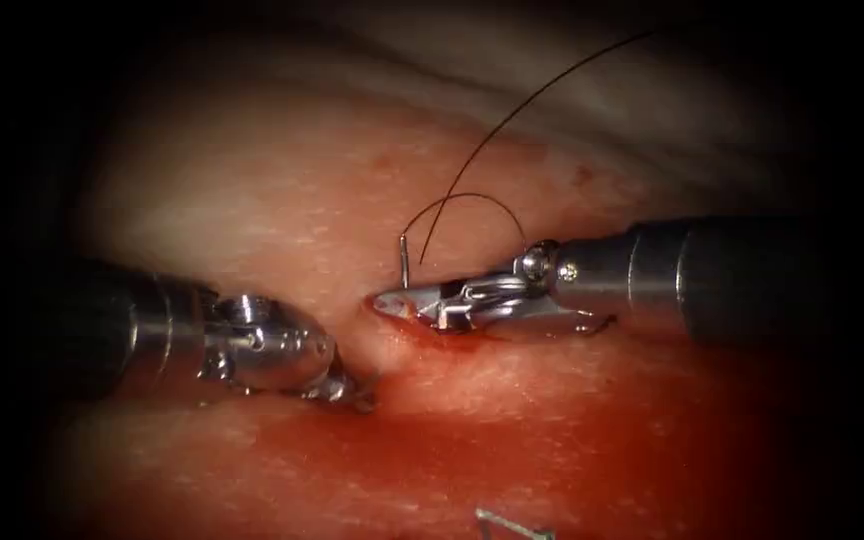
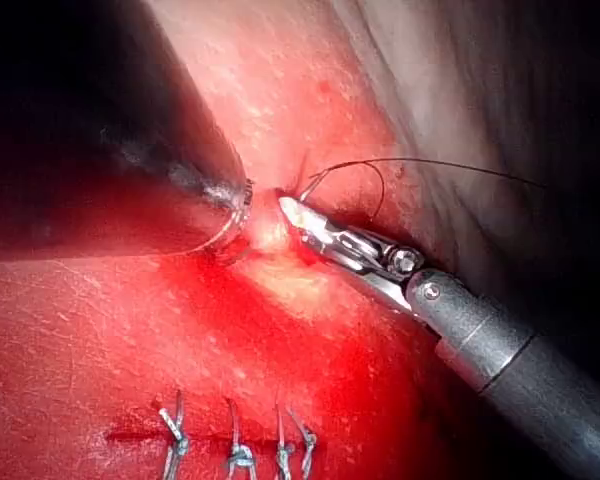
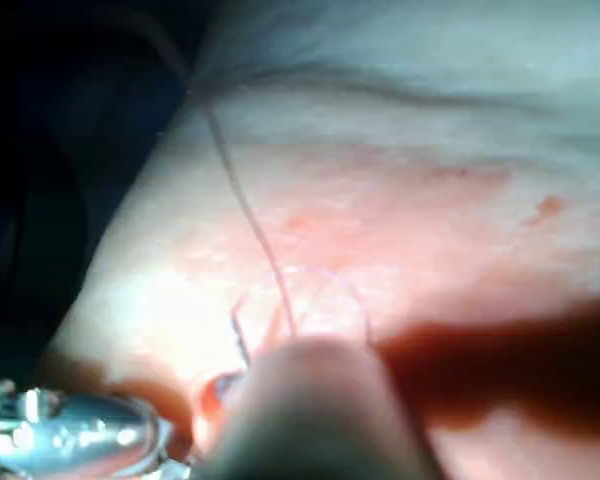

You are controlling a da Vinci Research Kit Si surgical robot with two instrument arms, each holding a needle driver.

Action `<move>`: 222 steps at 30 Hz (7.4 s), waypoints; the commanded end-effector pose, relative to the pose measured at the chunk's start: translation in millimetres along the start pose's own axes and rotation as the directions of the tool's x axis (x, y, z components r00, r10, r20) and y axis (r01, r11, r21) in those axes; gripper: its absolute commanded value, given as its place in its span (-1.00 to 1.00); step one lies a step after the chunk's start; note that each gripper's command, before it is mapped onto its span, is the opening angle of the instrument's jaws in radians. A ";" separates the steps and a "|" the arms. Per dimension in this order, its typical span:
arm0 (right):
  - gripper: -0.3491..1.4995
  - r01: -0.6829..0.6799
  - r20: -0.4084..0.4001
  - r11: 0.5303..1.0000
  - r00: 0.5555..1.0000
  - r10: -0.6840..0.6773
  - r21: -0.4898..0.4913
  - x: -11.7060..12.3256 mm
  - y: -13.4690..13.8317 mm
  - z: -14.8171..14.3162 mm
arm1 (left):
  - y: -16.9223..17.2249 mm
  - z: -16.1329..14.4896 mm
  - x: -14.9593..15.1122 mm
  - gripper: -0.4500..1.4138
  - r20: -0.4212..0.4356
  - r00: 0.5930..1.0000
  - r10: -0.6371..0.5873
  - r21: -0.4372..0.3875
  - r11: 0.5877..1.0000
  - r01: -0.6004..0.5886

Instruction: Wound Closure

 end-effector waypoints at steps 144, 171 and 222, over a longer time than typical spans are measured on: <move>0.63 0.961 0.160 0.037 0.084 -0.984 -0.274 -4.7 -7.5 -5.6 | 4.2 -27.8 -2.2 -0.89 -0.807 0.482 0.341 0.274 0.939 -0.206; -1.00 0.978 0.197 0.049 0.090 -0.976 -0.205 -3.5 0.3 -3.8 | 1.5 -27.2 -3.9 -0.89 -0.817 0.450 0.360 0.320 0.933 -0.165; -1.00 0.967 0.279 -0.181 -0.127 -0.952 -0.177 -2.4 1.1 -2.4 | -0.3 -28.3 -7.3 -0.89 -0.813 0.456 0.363 0.345 0.930 -0.126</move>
